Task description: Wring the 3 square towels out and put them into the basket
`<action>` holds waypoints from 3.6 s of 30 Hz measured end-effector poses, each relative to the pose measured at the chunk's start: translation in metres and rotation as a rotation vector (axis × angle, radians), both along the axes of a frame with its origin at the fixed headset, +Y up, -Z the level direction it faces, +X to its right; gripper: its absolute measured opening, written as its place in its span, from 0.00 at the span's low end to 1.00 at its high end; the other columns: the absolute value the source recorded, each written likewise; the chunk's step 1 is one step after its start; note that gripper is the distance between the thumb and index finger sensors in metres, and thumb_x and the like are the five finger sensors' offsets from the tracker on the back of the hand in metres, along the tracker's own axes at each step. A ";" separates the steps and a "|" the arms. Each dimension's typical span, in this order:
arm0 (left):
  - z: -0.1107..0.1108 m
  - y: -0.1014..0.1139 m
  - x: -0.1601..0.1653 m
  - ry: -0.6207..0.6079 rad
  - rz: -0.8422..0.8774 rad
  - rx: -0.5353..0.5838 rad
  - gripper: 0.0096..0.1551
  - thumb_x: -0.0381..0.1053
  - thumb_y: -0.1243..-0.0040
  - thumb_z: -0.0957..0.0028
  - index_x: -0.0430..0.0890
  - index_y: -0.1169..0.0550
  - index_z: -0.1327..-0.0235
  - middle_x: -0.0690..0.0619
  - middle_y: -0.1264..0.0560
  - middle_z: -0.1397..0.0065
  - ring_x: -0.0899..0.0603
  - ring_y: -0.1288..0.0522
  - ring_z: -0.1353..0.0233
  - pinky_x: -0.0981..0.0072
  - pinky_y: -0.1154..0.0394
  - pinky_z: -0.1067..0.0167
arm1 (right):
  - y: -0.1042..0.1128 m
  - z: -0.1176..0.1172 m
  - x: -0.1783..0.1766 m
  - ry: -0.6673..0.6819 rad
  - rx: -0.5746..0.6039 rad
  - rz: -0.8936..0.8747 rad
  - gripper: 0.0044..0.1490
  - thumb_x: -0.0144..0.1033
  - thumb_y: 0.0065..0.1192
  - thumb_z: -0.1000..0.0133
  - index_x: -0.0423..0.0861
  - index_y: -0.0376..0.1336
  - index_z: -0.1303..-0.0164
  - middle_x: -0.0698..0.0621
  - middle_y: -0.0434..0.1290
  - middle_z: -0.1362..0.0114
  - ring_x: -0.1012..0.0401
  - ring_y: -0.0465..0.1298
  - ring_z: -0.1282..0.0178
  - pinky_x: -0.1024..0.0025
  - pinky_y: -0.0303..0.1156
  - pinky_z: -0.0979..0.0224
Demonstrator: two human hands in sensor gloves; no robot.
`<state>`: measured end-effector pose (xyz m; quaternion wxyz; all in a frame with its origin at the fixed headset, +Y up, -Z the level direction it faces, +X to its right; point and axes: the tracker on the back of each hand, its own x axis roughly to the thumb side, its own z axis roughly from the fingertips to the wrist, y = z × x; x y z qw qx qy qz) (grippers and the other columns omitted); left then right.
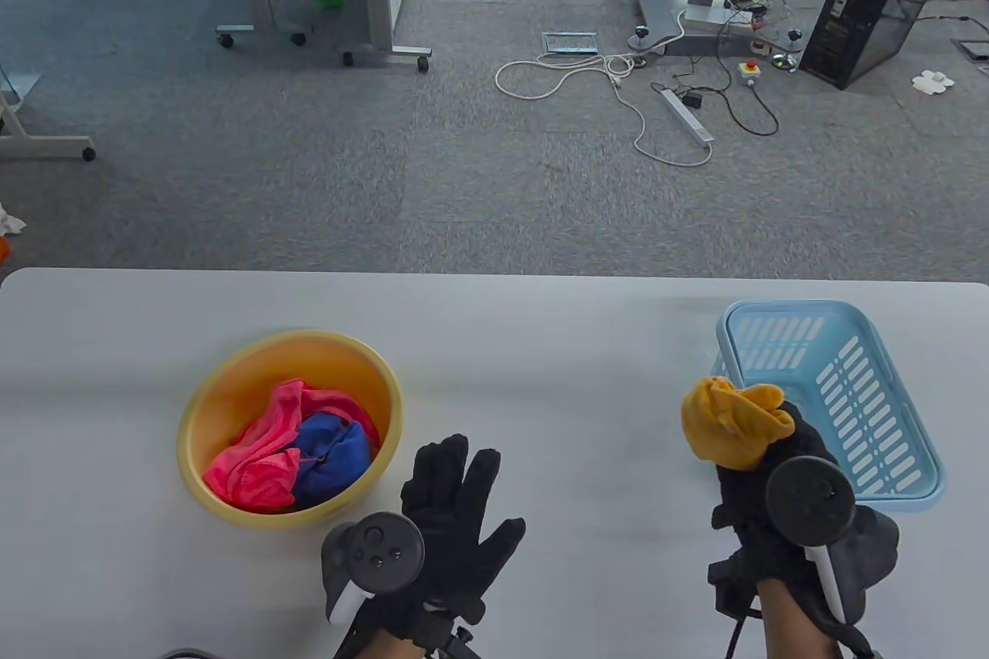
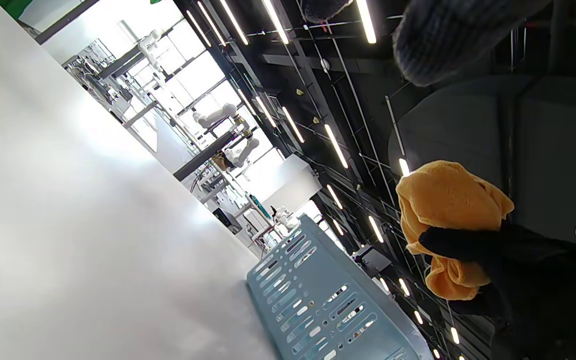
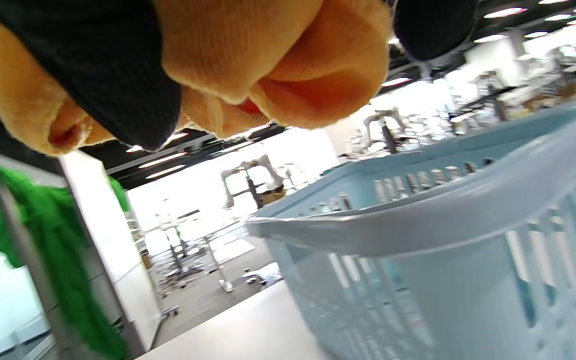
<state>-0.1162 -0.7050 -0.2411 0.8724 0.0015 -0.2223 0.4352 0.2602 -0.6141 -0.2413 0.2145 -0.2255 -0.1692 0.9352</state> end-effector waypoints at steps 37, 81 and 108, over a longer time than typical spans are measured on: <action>0.000 -0.009 0.005 -0.005 -0.029 -0.031 0.45 0.65 0.42 0.38 0.53 0.44 0.12 0.41 0.60 0.13 0.28 0.67 0.16 0.22 0.63 0.31 | -0.054 -0.020 0.057 -0.193 -0.104 -0.188 0.72 0.64 0.71 0.46 0.45 0.27 0.17 0.32 0.26 0.18 0.30 0.30 0.21 0.27 0.33 0.23; 0.003 -0.012 0.016 -0.033 -0.062 -0.055 0.46 0.67 0.42 0.38 0.53 0.45 0.12 0.40 0.60 0.13 0.28 0.67 0.17 0.22 0.63 0.31 | -0.100 0.001 -0.140 0.563 -0.104 -0.202 0.66 0.63 0.71 0.44 0.44 0.38 0.13 0.34 0.31 0.14 0.30 0.31 0.19 0.25 0.34 0.24; -0.011 0.010 -0.027 0.023 -0.300 -0.008 0.50 0.64 0.33 0.42 0.54 0.45 0.14 0.40 0.59 0.13 0.28 0.66 0.16 0.22 0.62 0.30 | -0.081 0.021 -0.126 0.523 -0.121 0.017 0.65 0.62 0.70 0.42 0.45 0.36 0.12 0.35 0.25 0.16 0.30 0.29 0.20 0.25 0.35 0.22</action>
